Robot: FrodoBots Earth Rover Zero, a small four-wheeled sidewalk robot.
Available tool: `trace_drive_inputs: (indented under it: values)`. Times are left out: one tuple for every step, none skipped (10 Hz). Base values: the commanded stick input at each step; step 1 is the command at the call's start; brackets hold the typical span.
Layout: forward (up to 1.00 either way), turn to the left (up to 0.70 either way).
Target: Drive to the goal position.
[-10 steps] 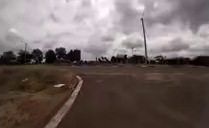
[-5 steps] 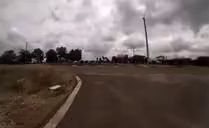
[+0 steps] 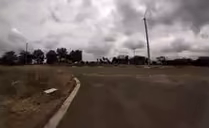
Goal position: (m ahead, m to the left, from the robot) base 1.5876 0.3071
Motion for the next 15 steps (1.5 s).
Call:
trace_drive_inputs:
  values:
    - [0.5, 0.0]
    - [0.5, 0.0]
    - [0.5, 0.0]
    - [0.5, 0.0]
    - [0.5, 0.0]
    - [0.5, 0.0]
    - [0.5, 0.0]
    - [0.5, 0.0]
    - [0.5, 0.0]
    - [0.5, 0.0]
    - [0.5, 0.0]
    - [0.5, 0.0]
    - [0.5, 0.0]
    - [0.5, 0.0]
    - [0.5, 0.0]
